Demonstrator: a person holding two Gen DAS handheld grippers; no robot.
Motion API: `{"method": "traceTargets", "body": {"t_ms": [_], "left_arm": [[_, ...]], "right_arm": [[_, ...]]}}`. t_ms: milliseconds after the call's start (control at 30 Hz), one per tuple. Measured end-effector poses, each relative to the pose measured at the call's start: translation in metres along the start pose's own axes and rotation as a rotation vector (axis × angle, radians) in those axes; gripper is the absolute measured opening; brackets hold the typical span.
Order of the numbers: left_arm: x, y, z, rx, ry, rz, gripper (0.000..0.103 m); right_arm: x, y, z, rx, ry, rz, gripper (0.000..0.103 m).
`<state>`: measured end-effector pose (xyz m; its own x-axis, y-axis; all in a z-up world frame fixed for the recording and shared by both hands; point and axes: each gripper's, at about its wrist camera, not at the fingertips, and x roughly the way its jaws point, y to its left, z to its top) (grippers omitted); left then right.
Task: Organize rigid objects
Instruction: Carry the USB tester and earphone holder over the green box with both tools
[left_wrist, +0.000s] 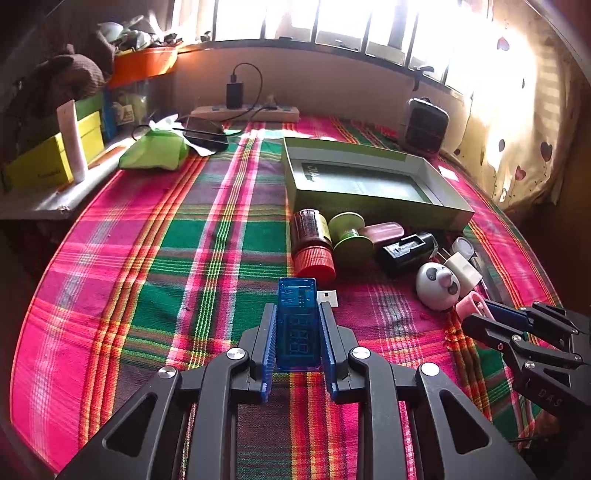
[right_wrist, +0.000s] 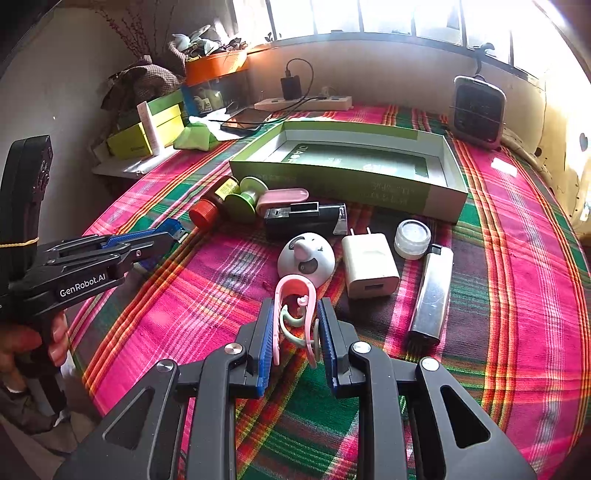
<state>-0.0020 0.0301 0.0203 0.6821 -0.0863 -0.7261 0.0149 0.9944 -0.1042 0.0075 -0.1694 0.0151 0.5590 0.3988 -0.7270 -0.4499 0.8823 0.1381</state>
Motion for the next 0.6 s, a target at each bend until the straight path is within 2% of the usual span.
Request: {"method": "traceTargets", "body": {"t_ms": [300,600], "left_arm": [[-0.011,-0.001,0.027,0.009,-0.05,-0.037,0.021],[0.001,-0.007,0.062,0.03,-0.062,-0.07,0.021]], "right_arm": [[-0.009,-0.009,0.021,0.016,-0.038,-0.03,0.024],[-0.008,-0.03,0.055,0.04,-0.061,-0.065,0.024]]}}
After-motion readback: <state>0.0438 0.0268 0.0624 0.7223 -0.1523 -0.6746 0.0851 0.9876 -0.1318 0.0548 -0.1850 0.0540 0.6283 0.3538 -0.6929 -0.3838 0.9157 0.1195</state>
